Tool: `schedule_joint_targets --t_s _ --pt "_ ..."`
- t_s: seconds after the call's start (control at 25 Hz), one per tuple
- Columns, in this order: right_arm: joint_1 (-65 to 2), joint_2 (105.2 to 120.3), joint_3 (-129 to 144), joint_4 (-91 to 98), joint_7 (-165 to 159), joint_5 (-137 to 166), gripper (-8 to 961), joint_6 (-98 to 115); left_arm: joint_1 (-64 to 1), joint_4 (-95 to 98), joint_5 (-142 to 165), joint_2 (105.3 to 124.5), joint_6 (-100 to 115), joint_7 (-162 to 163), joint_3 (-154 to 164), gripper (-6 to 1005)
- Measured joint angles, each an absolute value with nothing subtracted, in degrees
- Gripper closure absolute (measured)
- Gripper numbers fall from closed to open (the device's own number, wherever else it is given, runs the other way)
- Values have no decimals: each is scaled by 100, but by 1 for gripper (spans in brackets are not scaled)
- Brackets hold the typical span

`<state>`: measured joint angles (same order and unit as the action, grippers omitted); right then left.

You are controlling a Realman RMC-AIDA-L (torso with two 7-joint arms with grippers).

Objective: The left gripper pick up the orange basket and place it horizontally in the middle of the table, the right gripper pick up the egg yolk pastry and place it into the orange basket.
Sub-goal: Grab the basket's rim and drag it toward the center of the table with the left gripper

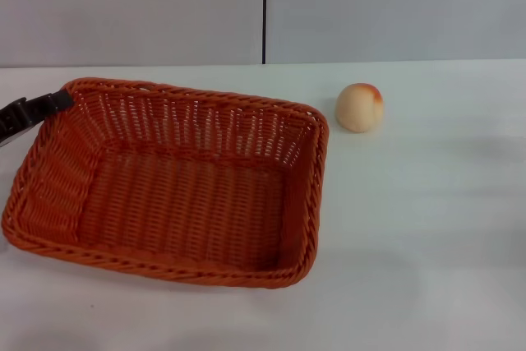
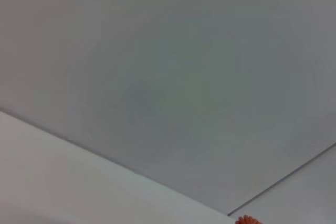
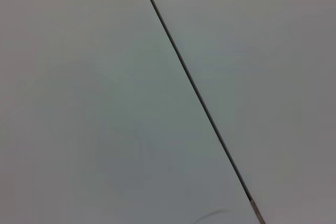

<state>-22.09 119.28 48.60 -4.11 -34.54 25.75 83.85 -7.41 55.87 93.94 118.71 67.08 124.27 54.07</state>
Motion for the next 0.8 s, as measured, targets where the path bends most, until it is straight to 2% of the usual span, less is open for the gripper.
schedule_joint_targets --t_s 0.8 --pt "-2240 11927 4817 -380 -3454 2573 391 8251 -569 5223 8436 11822 6713 11970 5947 712"
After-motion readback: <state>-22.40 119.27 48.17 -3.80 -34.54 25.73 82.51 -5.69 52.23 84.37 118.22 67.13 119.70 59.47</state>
